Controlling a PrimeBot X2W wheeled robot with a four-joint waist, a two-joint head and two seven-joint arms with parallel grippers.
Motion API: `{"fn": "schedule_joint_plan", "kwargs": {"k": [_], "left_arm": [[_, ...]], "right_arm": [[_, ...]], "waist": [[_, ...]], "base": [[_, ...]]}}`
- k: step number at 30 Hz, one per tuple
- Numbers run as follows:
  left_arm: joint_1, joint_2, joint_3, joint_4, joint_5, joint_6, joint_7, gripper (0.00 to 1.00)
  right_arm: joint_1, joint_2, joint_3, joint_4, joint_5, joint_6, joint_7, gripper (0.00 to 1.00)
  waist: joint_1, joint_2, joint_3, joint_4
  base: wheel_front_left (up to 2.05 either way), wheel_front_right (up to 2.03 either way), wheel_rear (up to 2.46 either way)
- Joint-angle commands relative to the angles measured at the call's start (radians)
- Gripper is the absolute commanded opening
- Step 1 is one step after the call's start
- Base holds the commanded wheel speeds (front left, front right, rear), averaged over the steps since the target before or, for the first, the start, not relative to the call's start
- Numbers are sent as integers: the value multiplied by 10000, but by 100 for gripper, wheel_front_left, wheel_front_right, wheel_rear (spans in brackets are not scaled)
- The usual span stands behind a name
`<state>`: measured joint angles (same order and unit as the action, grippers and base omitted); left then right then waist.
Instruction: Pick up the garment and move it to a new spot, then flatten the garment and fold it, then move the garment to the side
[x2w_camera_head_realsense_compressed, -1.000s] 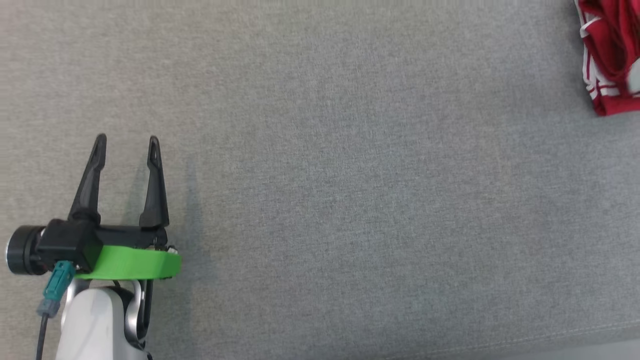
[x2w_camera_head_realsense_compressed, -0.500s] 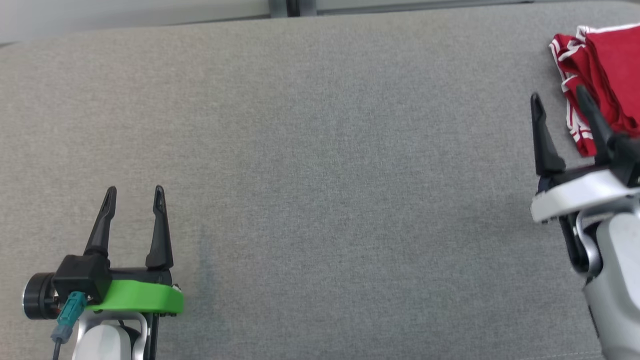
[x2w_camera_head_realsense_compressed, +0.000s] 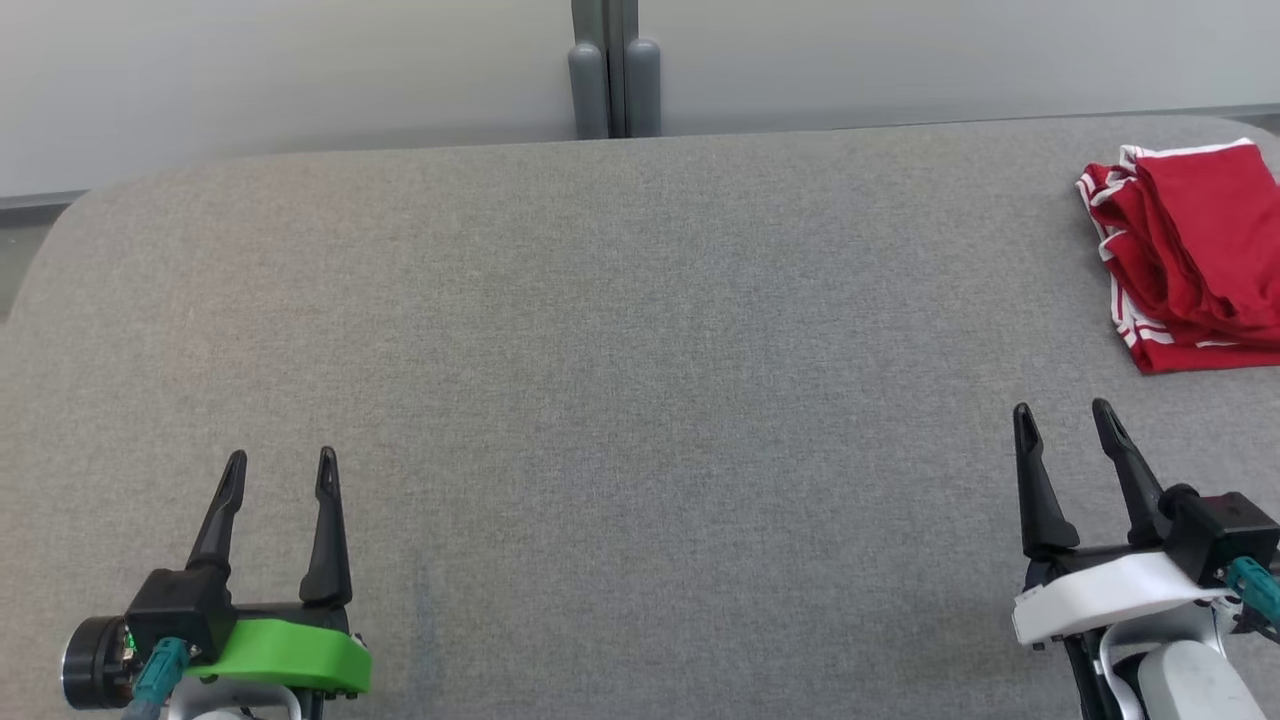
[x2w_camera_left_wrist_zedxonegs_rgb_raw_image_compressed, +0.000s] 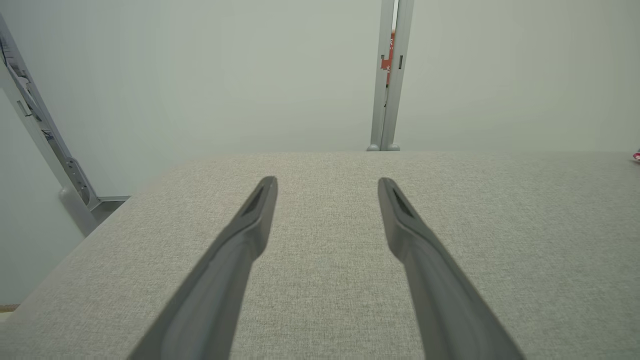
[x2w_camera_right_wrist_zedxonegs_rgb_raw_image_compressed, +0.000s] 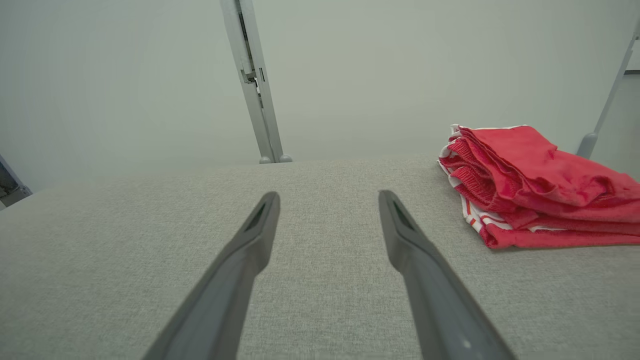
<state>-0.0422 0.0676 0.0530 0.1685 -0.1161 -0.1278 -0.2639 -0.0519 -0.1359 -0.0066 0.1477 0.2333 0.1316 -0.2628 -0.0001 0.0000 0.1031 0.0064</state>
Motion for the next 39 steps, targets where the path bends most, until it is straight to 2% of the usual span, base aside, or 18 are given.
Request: {"fn": "schedule_joint_plan", "kwargs": {"k": [1,15,39], "left_arm": [[180,-21,6,33,40,-19,3,100],[548,-40,-109,175,-72,-31,3,100],[419,208,-331,217,-296,-38,3,100]], "right_arm": [[222,67,-27,-133,-118,-21,-22,100],[923,427,-428,-837,-528,-21,-22,100],[896,537,-330,-651,-568,-21,-8,100]], "waist": [[1,0,-247,32],[1,0,-946,110],[1,0,-943,218]], "base": [[0,0,0],[0,0,0],[0,0,0]]}}
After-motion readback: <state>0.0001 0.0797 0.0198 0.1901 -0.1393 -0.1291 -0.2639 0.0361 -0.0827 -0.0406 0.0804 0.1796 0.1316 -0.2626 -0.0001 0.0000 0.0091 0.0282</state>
